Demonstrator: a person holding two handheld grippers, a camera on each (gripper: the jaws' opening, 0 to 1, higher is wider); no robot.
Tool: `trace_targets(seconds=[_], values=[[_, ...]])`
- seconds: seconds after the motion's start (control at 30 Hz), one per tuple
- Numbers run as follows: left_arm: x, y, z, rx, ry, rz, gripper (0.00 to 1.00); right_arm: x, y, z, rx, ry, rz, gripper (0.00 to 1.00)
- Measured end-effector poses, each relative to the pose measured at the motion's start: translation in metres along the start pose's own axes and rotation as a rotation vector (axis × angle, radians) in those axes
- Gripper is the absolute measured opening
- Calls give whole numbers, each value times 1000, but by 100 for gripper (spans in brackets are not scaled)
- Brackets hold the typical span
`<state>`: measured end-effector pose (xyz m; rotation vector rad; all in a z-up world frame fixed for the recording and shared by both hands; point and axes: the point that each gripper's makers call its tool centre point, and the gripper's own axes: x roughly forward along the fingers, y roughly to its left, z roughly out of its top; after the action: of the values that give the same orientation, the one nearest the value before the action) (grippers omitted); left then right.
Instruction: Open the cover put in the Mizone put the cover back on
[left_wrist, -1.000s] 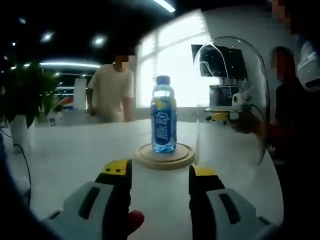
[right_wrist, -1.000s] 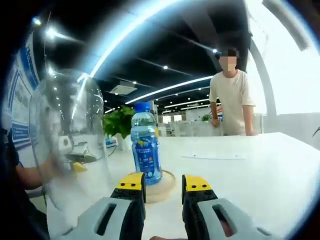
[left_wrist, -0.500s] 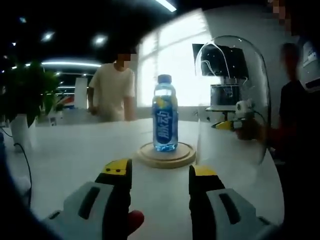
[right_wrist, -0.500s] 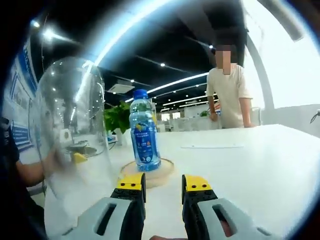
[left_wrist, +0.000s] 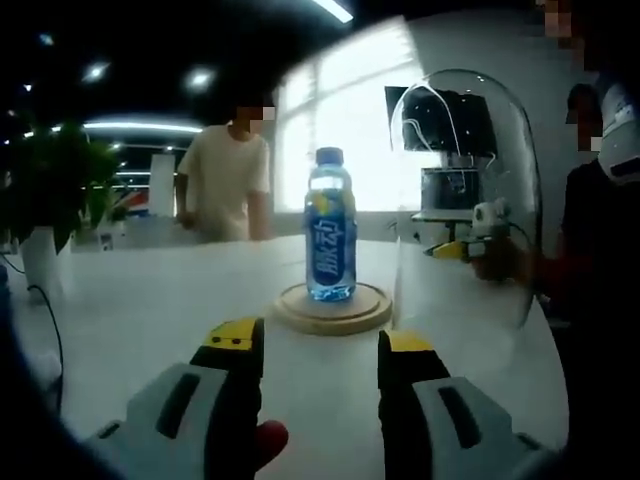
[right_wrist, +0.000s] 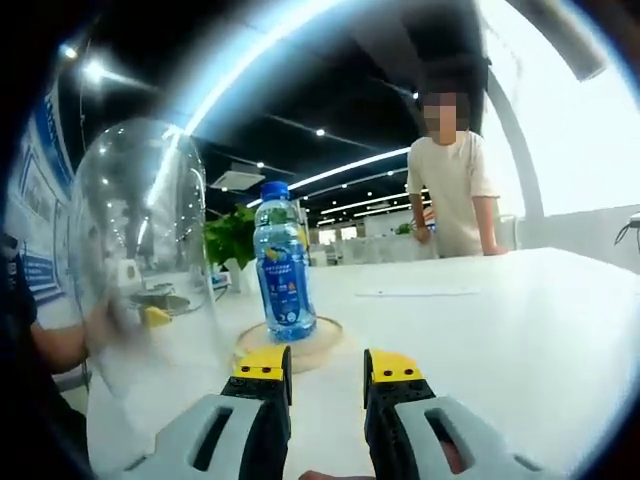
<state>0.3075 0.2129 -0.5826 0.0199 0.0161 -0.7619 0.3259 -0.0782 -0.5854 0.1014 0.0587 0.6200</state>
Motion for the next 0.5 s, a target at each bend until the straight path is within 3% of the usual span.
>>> trace_targets(seconds=[0.5], values=[[-1,-2,1,-1,-4,-7,38,-2,-1,2,2,-13,-2,22]])
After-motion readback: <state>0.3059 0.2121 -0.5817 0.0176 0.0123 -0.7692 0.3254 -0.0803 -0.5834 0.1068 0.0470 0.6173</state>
